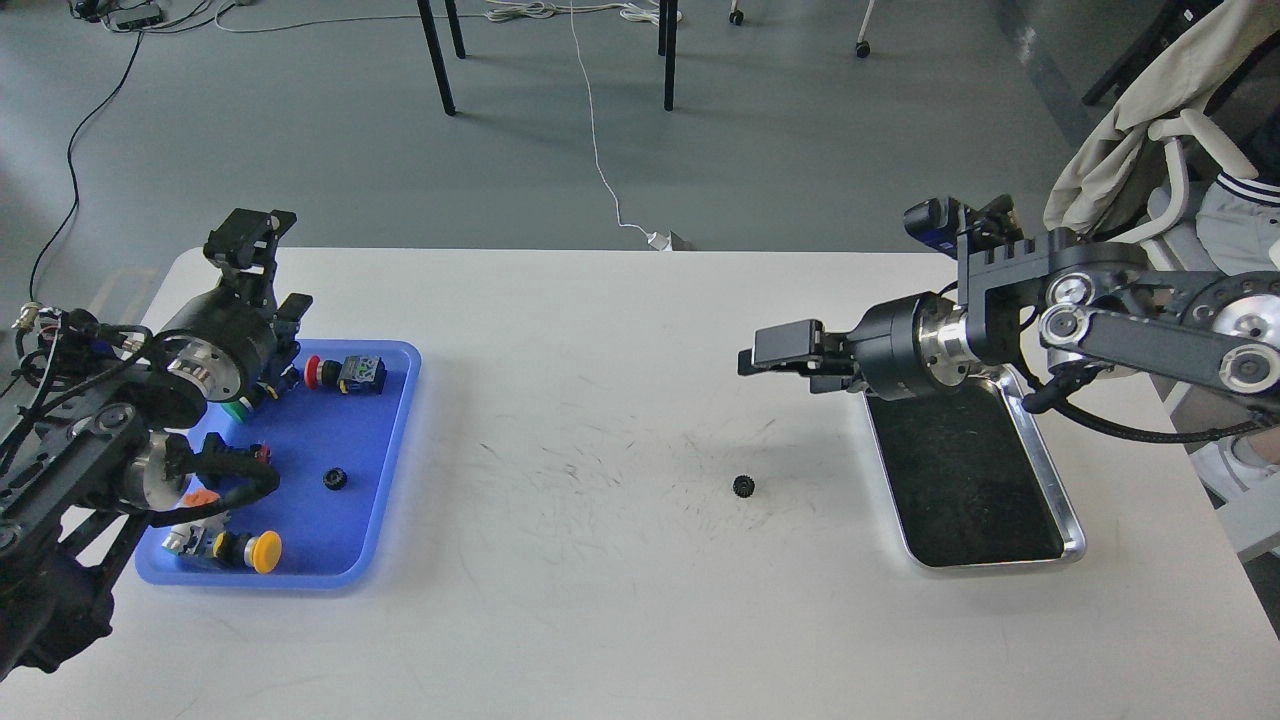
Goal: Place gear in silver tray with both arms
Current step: 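Reach the right gripper down toward the black gear on the table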
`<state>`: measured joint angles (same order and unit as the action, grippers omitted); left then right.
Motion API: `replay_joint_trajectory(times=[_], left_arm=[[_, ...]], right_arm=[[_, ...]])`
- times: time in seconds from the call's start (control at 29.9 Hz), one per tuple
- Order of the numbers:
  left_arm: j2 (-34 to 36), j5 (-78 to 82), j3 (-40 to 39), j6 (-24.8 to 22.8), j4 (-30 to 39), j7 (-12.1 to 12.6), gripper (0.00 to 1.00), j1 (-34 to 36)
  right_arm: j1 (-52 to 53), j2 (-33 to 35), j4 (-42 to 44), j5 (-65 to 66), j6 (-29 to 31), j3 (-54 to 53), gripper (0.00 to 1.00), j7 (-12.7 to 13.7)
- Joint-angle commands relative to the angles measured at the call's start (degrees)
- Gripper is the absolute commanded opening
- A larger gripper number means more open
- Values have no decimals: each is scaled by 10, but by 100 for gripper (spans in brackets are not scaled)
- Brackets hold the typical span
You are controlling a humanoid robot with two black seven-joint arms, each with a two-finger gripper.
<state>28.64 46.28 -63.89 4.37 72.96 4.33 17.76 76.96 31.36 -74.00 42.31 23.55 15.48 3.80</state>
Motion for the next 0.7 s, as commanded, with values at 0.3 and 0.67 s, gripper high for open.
replay_joint_trajectory(times=[0.3, 0.67], left_arm=[[2, 1, 0, 0, 0, -1, 98, 3], [0, 1, 2, 0, -1, -20, 98, 5]], right_arm=[[15, -149, 87, 8, 36, 117, 99, 16], [27, -206, 120, 6, 44, 162, 94, 16]])
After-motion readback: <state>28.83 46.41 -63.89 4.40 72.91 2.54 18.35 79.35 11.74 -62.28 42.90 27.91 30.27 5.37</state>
